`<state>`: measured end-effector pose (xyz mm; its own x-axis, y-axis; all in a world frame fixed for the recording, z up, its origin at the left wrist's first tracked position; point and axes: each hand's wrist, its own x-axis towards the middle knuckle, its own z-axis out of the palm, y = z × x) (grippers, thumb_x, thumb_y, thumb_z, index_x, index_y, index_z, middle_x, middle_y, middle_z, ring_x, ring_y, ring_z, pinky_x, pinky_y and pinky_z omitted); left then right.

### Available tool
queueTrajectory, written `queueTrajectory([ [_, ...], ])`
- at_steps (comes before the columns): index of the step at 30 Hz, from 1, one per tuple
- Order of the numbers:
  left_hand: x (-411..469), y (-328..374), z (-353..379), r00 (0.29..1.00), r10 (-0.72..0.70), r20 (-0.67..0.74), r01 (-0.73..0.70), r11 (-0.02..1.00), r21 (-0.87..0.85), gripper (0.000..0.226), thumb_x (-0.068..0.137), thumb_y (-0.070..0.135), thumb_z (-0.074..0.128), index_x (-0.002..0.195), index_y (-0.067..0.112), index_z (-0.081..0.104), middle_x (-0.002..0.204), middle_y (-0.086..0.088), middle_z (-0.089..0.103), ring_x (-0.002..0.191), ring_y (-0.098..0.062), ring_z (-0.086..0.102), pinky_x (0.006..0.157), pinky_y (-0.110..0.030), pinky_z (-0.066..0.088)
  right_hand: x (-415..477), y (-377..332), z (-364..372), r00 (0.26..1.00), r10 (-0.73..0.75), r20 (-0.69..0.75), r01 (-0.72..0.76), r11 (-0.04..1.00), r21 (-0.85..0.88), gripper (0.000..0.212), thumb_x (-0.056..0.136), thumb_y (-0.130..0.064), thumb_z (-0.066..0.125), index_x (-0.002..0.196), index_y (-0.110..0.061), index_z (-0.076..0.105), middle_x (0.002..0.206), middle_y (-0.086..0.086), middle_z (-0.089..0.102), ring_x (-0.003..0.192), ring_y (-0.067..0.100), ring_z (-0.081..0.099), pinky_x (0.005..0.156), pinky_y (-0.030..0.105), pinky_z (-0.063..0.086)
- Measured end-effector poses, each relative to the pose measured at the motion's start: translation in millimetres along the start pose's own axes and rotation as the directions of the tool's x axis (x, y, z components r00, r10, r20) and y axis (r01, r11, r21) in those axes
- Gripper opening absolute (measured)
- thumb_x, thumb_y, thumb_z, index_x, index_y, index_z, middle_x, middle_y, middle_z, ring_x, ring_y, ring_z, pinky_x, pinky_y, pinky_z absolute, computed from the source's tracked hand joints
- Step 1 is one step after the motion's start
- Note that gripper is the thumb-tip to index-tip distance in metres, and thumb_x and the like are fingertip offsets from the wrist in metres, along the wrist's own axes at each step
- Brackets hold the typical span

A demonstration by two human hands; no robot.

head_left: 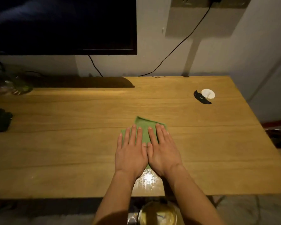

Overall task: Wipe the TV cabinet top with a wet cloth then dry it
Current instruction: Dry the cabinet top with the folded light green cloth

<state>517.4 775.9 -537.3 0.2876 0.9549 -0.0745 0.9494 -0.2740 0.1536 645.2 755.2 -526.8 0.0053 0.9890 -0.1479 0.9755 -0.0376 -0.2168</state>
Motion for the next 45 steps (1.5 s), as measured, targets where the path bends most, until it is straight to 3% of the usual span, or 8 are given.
queueTrajectory([
  [6,-116,37,10,0.999,0.022,0.038,-0.022,1.000,0.002,0.060,0.100,0.045,0.006,0.153,0.022,-0.010,0.164,-0.002,-0.010,0.151,-0.021,-0.012,0.122,-0.048,-0.004,-126,1,14,0.998,0.048,0.030,-0.047,0.998,-0.035,0.060,0.100,-0.043,0.003,0.150,-0.019,-0.019,0.160,0.012,-0.020,0.145,0.024,-0.025,0.120,0.039,-0.010],
  [12,-126,48,8,0.999,0.023,0.047,-0.023,1.000,-0.002,0.062,0.096,0.048,-0.007,0.152,0.024,-0.018,0.163,0.000,-0.019,0.148,-0.019,-0.023,0.120,-0.047,-0.011,-136,8,9,0.998,0.046,0.038,-0.045,0.998,-0.037,0.060,0.100,-0.043,0.002,0.149,-0.019,-0.021,0.159,0.011,-0.025,0.145,0.024,-0.027,0.121,0.040,-0.010],
  [19,-34,45,5,0.999,0.035,0.020,-0.035,0.999,-0.030,0.061,0.098,0.048,-0.003,0.154,0.024,-0.012,0.164,0.001,-0.015,0.150,-0.018,-0.017,0.121,-0.045,-0.010,-50,29,-4,0.998,0.065,-0.001,-0.065,0.998,0.009,0.059,0.100,-0.040,0.005,0.151,-0.020,-0.017,0.161,0.009,-0.021,0.146,0.021,-0.025,0.119,0.036,-0.012],
  [34,297,51,-1,0.997,0.056,-0.049,-0.058,0.997,-0.059,0.060,0.101,0.042,0.010,0.157,0.022,0.003,0.166,-0.002,-0.001,0.152,-0.020,-0.006,0.122,-0.048,-0.002,261,122,-55,0.994,0.068,-0.080,-0.070,0.997,-0.023,0.060,0.101,-0.043,0.010,0.157,-0.019,0.004,0.164,0.009,-0.003,0.150,0.021,-0.007,0.122,0.037,-0.001],
  [38,315,55,-1,0.995,0.051,-0.080,-0.055,0.997,-0.049,0.060,0.101,0.043,0.010,0.157,0.021,0.007,0.166,-0.003,0.004,0.152,-0.021,-0.002,0.122,-0.048,0.000,280,130,-58,0.994,0.054,-0.096,-0.057,0.998,-0.027,0.060,0.101,-0.042,0.012,0.157,-0.019,0.007,0.164,0.010,0.004,0.150,0.023,-0.001,0.122,0.039,0.001],
  [45,263,63,1,0.997,0.064,-0.044,-0.066,0.997,-0.040,0.059,0.102,0.042,0.011,0.157,0.022,0.005,0.166,-0.002,0.001,0.152,-0.020,-0.004,0.122,-0.048,0.000,224,122,-50,0.993,0.101,-0.058,-0.105,0.991,-0.084,0.060,0.100,-0.045,0.006,0.156,-0.025,-0.001,0.165,0.006,-0.005,0.150,0.019,-0.011,0.120,0.048,-0.008],
])
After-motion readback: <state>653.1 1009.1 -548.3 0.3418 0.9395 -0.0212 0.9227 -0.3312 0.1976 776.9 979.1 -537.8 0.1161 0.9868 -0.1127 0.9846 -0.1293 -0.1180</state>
